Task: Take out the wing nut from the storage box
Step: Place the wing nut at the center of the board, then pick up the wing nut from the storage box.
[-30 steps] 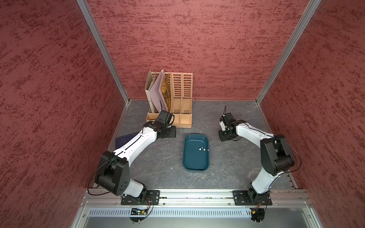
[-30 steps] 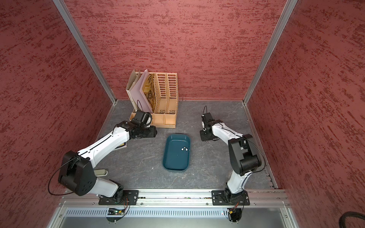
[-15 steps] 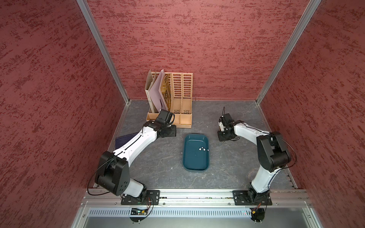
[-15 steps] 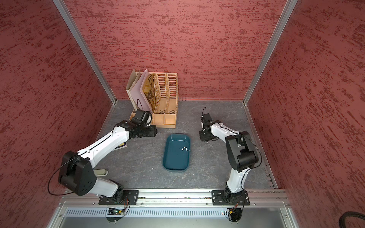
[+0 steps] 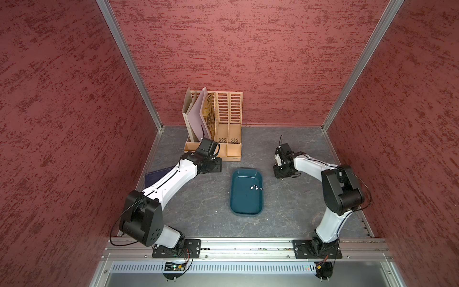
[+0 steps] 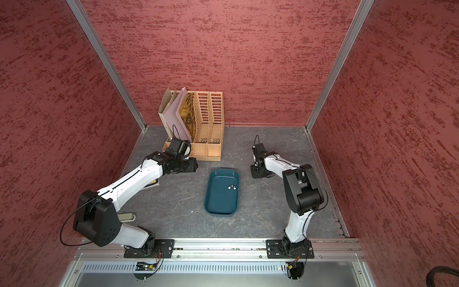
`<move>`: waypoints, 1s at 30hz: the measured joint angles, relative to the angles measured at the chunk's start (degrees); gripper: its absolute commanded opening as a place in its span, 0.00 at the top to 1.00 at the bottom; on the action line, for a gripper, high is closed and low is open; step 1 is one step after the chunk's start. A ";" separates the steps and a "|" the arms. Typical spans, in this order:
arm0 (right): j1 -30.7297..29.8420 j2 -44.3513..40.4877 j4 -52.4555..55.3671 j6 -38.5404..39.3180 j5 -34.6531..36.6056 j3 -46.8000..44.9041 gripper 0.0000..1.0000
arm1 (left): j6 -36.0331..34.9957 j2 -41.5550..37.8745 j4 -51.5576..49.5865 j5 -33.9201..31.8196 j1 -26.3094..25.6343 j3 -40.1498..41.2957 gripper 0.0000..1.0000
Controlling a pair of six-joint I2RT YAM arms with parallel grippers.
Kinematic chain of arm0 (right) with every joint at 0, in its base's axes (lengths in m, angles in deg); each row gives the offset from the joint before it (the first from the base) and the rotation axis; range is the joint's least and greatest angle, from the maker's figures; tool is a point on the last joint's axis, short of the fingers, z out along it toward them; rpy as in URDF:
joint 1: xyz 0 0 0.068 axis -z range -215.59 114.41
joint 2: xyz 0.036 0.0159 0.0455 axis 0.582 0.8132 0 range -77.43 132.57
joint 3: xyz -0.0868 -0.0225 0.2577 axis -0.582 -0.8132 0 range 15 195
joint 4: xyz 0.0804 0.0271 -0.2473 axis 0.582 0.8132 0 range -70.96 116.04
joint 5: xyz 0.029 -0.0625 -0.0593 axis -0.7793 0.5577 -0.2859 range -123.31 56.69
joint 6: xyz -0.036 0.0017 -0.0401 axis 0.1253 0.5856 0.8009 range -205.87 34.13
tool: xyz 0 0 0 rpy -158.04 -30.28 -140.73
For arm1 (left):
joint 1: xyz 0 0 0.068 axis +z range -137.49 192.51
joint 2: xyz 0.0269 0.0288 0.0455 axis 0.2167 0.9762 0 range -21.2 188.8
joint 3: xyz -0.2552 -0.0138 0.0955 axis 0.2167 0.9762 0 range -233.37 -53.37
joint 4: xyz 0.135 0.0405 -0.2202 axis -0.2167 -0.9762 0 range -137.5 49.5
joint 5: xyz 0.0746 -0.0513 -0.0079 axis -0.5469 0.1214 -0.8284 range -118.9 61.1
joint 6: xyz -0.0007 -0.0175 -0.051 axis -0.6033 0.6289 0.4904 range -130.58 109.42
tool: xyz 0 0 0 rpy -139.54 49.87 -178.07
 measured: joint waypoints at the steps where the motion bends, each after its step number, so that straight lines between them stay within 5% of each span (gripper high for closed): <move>1: 0.00 0.00 0.15 0.04 -0.07 0.04 0.81 | 0.00 0.00 0.00 0.00 0.00 0.00 0.47; 9: 0.00 -1.09 0.70 0.07 -0.13 0.04 0.76 | 0.00 0.00 0.00 -0.24 0.00 0.00 0.47; 16: -1.64 -10.05 2.78 0.57 -1.05 3.02 0.70 | 0.02 0.00 0.00 -0.24 -0.04 0.00 0.47; 30: -23.12 -7.91 8.17 11.85 -5.44 12.37 0.68 | 0.02 0.00 0.04 -0.22 -0.42 0.00 0.47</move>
